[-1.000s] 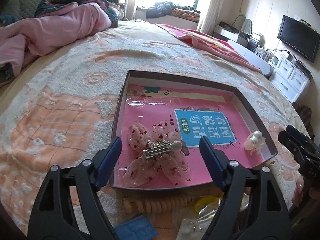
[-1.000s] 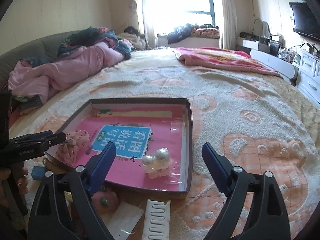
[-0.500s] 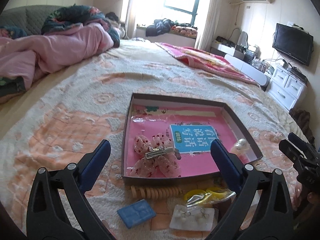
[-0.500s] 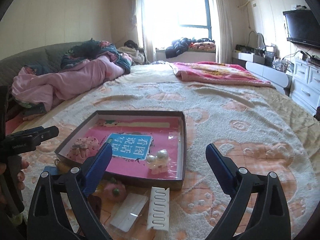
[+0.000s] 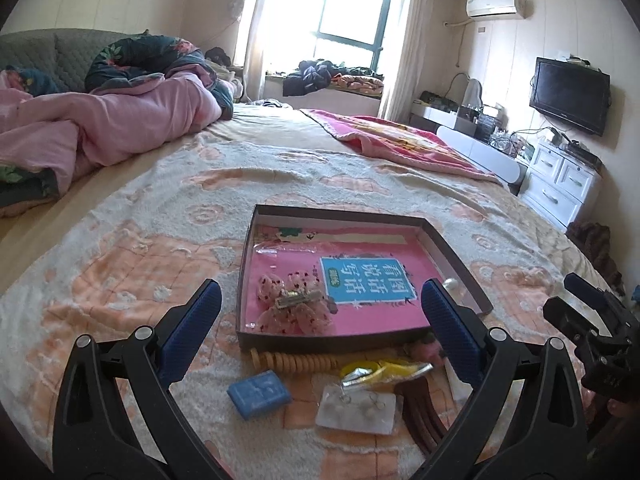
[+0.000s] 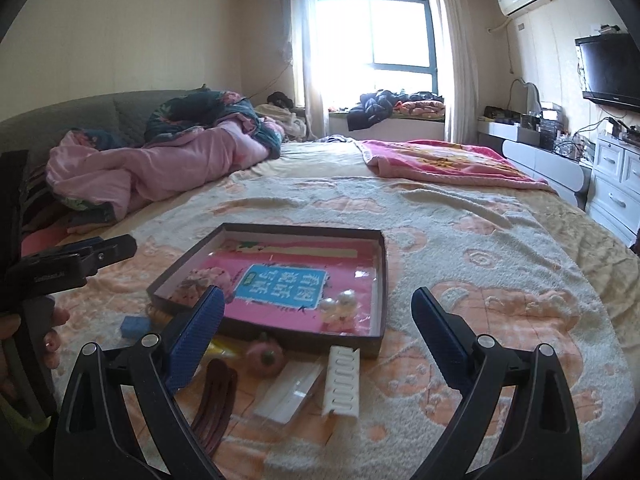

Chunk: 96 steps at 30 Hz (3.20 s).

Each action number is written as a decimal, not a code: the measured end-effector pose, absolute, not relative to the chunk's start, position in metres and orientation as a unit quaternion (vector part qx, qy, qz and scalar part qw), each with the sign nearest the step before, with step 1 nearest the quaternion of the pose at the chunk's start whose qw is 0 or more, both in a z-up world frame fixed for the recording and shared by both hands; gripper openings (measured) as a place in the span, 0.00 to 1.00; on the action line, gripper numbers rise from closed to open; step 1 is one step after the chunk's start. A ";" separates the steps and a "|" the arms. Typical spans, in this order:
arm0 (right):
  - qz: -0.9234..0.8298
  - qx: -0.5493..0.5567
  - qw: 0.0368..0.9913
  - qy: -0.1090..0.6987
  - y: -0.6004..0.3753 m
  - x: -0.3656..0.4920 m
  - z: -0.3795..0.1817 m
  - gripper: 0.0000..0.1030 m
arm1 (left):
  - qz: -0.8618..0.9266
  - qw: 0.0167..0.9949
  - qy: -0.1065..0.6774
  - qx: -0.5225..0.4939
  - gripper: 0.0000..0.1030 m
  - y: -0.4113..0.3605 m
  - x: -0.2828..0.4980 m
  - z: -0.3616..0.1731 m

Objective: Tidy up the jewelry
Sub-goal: 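Withdraw both open grippers from the tray toward the remaining items, then grasp the pearl earring bag with the left gripper while the right gripper grasps the white comb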

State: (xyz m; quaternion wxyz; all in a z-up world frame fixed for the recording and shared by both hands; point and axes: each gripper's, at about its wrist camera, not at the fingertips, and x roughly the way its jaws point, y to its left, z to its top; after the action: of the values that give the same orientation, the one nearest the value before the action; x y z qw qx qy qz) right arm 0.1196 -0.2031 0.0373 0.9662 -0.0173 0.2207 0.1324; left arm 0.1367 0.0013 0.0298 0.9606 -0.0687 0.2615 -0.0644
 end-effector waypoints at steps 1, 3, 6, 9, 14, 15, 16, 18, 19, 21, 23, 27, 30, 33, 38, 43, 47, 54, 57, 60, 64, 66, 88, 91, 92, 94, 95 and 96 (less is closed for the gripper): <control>0.135 -0.020 0.965 0.222 -0.202 0.117 0.036 0.89 | -0.064 0.961 0.262 -0.067 0.89 0.000 0.134 0.028; 0.140 -0.024 0.964 0.224 -0.200 0.111 0.034 0.89 | -0.064 0.960 0.263 -0.065 0.89 -0.001 0.129 0.026; 0.144 -0.027 0.962 0.230 -0.197 0.104 0.030 0.89 | -0.065 0.960 0.265 -0.062 0.89 -0.002 0.122 0.022; 0.151 -0.031 0.959 0.240 -0.194 0.097 0.024 0.89 | -0.066 0.959 0.269 -0.060 0.89 -0.004 0.116 0.018; 0.161 -0.039 0.954 0.251 -0.187 0.087 0.015 0.89 | -0.066 0.957 0.278 -0.052 0.89 -0.004 0.110 0.009; 0.161 -0.040 0.953 0.252 -0.186 0.087 0.014 0.89 | -0.065 0.956 0.280 -0.051 0.89 -0.004 0.109 0.008; 0.162 -0.041 0.953 0.253 -0.186 0.086 0.013 0.89 | -0.064 0.956 0.282 -0.051 0.89 -0.003 0.108 0.007; 0.165 -0.045 0.952 0.256 -0.183 0.084 0.011 0.89 | -0.063 0.955 0.285 -0.051 0.89 -0.002 0.105 0.005; 0.165 -0.046 0.951 0.258 -0.183 0.084 0.010 0.89 | -0.064 0.954 0.287 -0.051 0.89 -0.001 0.104 0.003; 0.165 -0.045 0.950 0.262 -0.183 0.083 0.007 0.89 | -0.064 0.954 0.290 -0.049 0.89 -0.001 0.102 0.001; 0.164 -0.044 0.949 0.267 -0.183 0.082 0.004 0.89 | -0.067 0.952 0.294 -0.047 0.89 -0.002 0.100 -0.001; 0.158 -0.041 0.947 0.276 -0.185 0.083 -0.002 0.89 | -0.081 0.946 0.311 -0.041 0.89 -0.008 0.097 -0.011; 0.153 -0.040 0.947 0.280 -0.188 0.084 -0.005 0.89 | -0.090 0.941 0.324 -0.027 0.89 -0.016 0.097 -0.018; 0.149 -0.040 0.947 0.283 -0.190 0.085 -0.007 0.89 | -0.104 0.937 0.334 -0.016 0.89 -0.026 0.097 -0.026; 0.140 -0.040 0.947 0.287 -0.195 0.090 -0.012 0.89 | -0.118 0.931 0.346 -0.007 0.89 -0.034 0.100 -0.036; 0.130 -0.033 0.946 0.295 -0.203 0.099 -0.018 0.89 | -0.127 0.924 0.360 -0.007 0.89 -0.040 0.106 -0.048; 0.120 -0.023 0.944 0.308 -0.210 0.110 -0.025 0.89 | -0.129 0.921 0.367 -0.008 0.89 -0.043 0.111 -0.056; 0.107 0.001 0.933 0.345 -0.220 0.133 -0.043 0.69 | -0.122 0.919 0.374 -0.015 0.85 -0.044 0.123 -0.065; 0.104 0.010 0.927 0.360 -0.221 0.142 -0.050 0.57 | -0.122 0.918 0.377 -0.021 0.77 -0.045 0.128 -0.068; 0.104 0.013 0.923 0.371 -0.221 0.148 -0.056 0.43 | -0.124 0.917 0.378 -0.018 0.67 -0.047 0.131 -0.069; 0.110 0.015 0.919 0.378 -0.220 0.150 -0.059 0.26 | -0.122 0.916 0.381 -0.015 0.58 -0.048 0.133 -0.072; 0.108 0.011 0.922 0.371 -0.219 0.147 -0.057 0.26 | -0.121 0.916 0.382 -0.017 0.57 -0.047 0.133 -0.071; 0.117 0.020 0.948 0.294 -0.225 0.118 -0.014 0.25 | -0.132 0.933 0.333 -0.038 0.55 -0.035 0.111 -0.026; 0.126 0.017 0.948 0.292 -0.219 0.120 -0.010 0.25 | -0.121 0.935 0.330 -0.049 0.55 -0.025 0.114 -0.023; 0.129 0.017 0.948 0.290 -0.217 0.122 -0.009 0.25 | -0.120 0.935 0.330 -0.052 0.55 -0.023 0.115 -0.023; 0.134 0.017 0.948 0.288 -0.213 0.125 -0.005 0.25 | -0.115 0.935 0.330 -0.054 0.55 -0.019 0.117 -0.023; 0.136 0.017 0.948 0.288 -0.211 0.126 -0.004 0.25 | -0.113 0.935 0.330 -0.056 0.55 -0.017 0.119 -0.023; 0.139 0.016 0.948 0.287 -0.209 0.129 -0.002 0.25 | -0.110 0.936 0.330 -0.058 0.55 -0.015 0.119 -0.023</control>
State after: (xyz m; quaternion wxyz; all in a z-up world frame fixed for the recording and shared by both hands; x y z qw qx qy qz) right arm 0.1290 -0.2091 -0.0024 0.9478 0.0161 0.2868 0.1385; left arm 0.1195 -0.0155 -0.0227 0.9358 -0.0579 0.3298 -0.1104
